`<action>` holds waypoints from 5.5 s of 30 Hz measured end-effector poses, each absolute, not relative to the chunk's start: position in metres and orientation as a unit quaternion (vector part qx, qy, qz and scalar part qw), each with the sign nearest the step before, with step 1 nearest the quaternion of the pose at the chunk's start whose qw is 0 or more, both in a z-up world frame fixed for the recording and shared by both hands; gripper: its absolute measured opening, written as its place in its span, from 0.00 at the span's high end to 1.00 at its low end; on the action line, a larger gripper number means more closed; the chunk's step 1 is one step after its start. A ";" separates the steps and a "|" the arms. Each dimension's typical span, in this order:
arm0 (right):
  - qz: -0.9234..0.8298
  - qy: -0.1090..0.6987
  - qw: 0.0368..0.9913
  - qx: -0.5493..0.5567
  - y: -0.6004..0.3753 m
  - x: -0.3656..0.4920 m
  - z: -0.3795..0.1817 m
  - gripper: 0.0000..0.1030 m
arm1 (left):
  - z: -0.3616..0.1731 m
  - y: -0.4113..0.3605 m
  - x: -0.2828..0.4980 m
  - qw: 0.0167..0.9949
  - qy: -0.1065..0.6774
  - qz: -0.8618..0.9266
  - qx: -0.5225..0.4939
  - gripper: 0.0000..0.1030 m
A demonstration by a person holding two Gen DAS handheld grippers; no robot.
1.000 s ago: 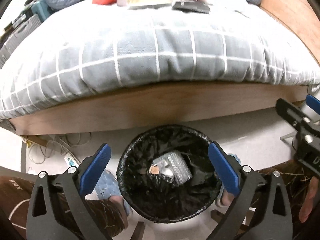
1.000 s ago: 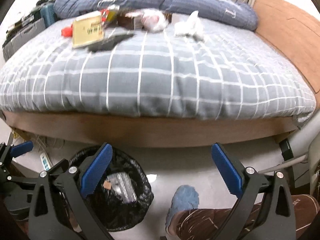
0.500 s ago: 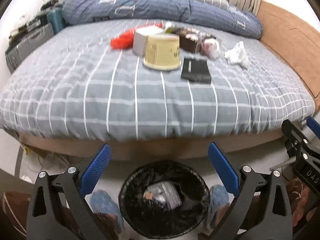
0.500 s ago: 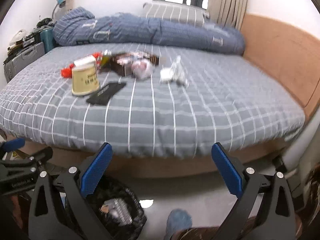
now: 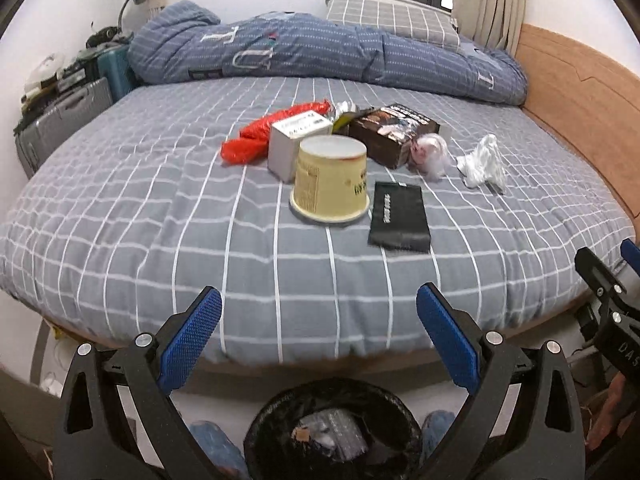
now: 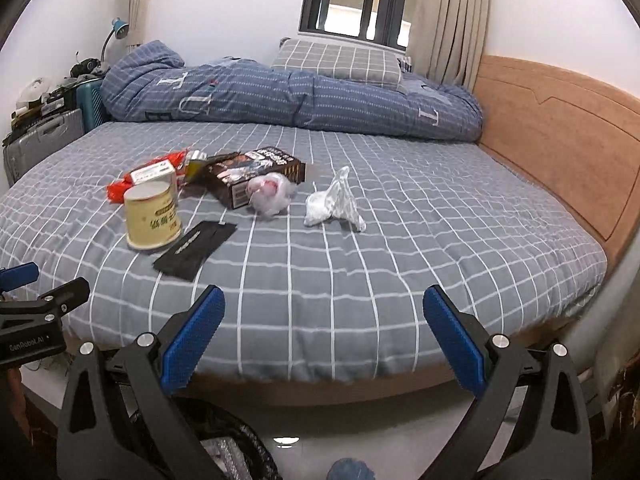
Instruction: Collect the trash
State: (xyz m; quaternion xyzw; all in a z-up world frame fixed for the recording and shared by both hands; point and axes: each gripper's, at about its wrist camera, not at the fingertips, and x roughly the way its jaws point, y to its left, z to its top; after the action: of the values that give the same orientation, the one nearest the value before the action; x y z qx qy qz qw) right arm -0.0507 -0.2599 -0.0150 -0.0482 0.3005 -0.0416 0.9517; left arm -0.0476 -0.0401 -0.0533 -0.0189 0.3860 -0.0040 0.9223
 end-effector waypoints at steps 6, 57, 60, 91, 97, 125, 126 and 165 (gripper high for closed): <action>-0.055 0.299 0.952 -0.039 -0.269 -0.026 -0.013 0.07 | -0.050 -0.041 -0.025 0.927 0.374 0.000 -0.015 0.07; -0.082 0.370 0.924 -0.045 -0.308 0.206 -0.058 0.07 | -0.069 -0.051 0.139 0.922 0.387 -0.005 0.006 0.07; -0.080 0.385 0.918 -0.050 -0.308 0.217 -0.068 0.07 | -0.074 -0.053 0.142 0.919 0.395 -0.006 0.010 0.07; -0.033 0.410 0.912 -0.002 -0.305 0.211 -0.067 0.94 | -0.084 -0.055 0.135 0.902 0.431 -0.034 -0.004 0.29; -0.028 0.391 0.920 -0.002 -0.298 0.197 -0.054 0.94 | -0.074 -0.049 0.131 0.905 0.424 -0.031 -0.003 0.29; 0.000 0.370 0.929 -0.020 -0.248 0.101 -0.032 0.94 | -0.063 -0.043 0.065 0.915 0.403 -0.021 0.004 0.29; 0.000 0.369 0.929 -0.019 -0.248 0.097 -0.031 0.94 | -0.062 -0.043 0.063 0.915 0.404 -0.022 0.002 0.29; 0.041 0.365 0.929 -0.028 -0.228 -0.040 -0.022 0.94 | -0.049 -0.024 -0.054 0.919 0.392 -0.020 -0.027 0.29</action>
State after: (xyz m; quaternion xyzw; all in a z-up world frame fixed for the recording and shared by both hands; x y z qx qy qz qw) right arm -0.0397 -0.2277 -0.0219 -0.0281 0.3654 0.0413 0.9295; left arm -0.0539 -0.0240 -0.0488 -0.0273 0.3925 -0.0203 0.9191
